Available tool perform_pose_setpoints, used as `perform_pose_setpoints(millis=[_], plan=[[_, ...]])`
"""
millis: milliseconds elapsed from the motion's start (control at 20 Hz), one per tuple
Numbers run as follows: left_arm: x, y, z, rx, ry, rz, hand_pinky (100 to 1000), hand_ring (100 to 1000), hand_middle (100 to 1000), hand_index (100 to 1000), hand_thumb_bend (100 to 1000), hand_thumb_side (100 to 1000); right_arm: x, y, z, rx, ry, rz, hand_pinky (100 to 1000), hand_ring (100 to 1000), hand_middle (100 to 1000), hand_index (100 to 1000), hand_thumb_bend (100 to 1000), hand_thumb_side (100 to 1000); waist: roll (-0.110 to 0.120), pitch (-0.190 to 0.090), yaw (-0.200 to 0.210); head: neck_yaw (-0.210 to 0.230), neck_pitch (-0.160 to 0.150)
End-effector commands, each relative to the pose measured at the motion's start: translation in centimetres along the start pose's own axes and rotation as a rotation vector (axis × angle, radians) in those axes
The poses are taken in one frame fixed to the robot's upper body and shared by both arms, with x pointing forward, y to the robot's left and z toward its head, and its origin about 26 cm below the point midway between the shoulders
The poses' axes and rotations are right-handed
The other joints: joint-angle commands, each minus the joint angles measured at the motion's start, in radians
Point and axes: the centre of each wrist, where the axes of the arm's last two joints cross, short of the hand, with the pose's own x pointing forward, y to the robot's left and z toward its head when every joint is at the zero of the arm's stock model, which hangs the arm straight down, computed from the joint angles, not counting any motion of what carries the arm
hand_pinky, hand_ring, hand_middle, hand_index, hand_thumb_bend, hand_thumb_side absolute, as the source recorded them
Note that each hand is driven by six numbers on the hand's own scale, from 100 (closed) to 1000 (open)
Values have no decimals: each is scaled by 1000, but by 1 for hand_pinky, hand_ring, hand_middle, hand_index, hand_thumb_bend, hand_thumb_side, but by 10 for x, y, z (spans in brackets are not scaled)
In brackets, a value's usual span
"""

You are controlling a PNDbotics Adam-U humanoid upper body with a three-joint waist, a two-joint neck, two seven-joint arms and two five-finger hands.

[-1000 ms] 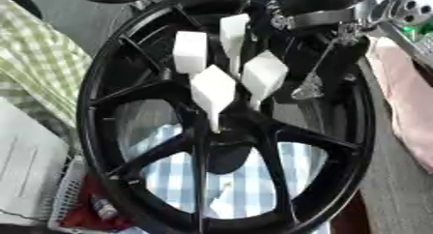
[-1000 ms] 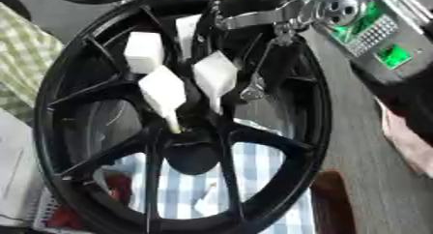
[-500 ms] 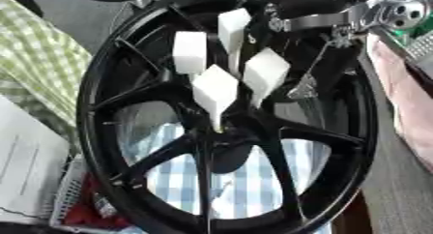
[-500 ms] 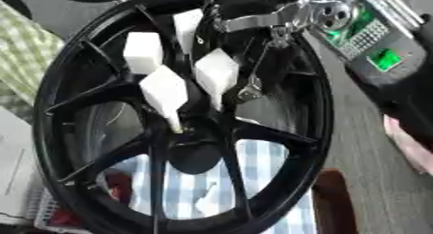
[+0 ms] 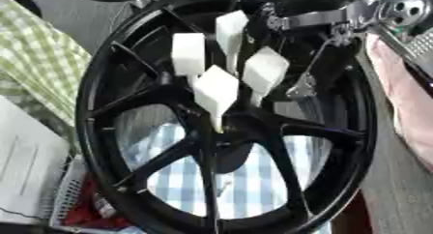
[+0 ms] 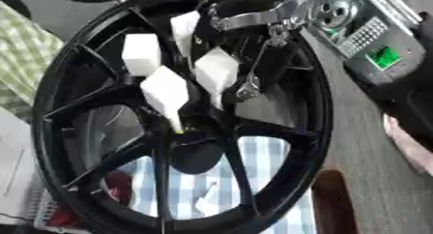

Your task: Pull the pin out of the wheel hub.

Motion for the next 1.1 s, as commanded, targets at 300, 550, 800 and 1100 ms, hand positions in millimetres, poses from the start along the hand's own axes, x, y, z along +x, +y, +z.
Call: perform_pose_setpoints(millis=[300,550,800,1100], plan=[[6,0,-2,-10,-22,2,741,578,669,705,467,680,5,-16,12,-24,8,32,760,673,621,713,377,100,13,-7,1,0,-14],[5,0,-2,-11,-21,3,741,578,670,705,466,680,4,-16,12,-20,14,28,758,661,531,653,377,100,14,-7,2,0,-15],[6,0,-3,-13,-22,4,742,578,670,705,464,682,4,-17,13,-20,14,31,748,632,456,585,379,100,14,-8,1,-1,-18],[5,0,-3,-13,-20,4,742,578,671,705,462,682,3,-17,15,-34,24,21,722,579,367,484,405,102,15,-11,2,-2,-18]])
